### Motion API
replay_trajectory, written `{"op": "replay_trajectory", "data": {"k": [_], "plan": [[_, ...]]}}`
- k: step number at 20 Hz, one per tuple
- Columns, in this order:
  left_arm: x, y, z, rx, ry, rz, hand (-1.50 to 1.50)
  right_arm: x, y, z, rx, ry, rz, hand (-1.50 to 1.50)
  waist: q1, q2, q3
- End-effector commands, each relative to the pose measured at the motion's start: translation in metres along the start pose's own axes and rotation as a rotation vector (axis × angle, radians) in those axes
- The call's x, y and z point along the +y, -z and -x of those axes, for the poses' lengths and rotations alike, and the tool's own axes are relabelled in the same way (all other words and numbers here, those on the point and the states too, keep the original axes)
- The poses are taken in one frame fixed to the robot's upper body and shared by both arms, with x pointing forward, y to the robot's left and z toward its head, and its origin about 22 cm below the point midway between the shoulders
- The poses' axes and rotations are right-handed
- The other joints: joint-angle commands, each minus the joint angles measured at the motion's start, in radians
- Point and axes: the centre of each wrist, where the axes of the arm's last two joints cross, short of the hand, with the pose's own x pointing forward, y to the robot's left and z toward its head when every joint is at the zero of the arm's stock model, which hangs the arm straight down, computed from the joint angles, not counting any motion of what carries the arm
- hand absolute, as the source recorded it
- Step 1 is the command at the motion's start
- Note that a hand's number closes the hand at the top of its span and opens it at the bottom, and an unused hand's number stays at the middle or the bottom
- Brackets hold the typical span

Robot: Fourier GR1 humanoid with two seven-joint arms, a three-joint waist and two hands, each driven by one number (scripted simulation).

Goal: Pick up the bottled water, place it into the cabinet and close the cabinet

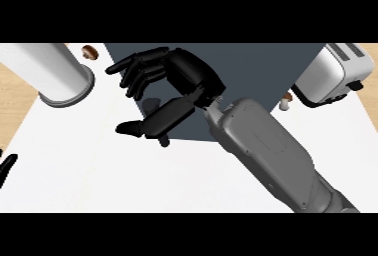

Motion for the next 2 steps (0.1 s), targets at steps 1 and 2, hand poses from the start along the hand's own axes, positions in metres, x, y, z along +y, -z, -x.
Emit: {"op": "replay_trajectory", "data": {"k": [1,2], "plan": [[-0.004,0.003,0.002,-0.01,-0.005,0.0,-1.5,-0.064,-0.007,-0.02,-0.018,-0.045,0.268,-1.5,-0.02,0.034,0.016],[-0.005,0.007,-0.005,-0.003,-0.001,0.008,-1.5,-0.071,-0.018,-0.003,-0.014,-0.07,0.271,-1.5,-0.019,0.037,0.018]]}}
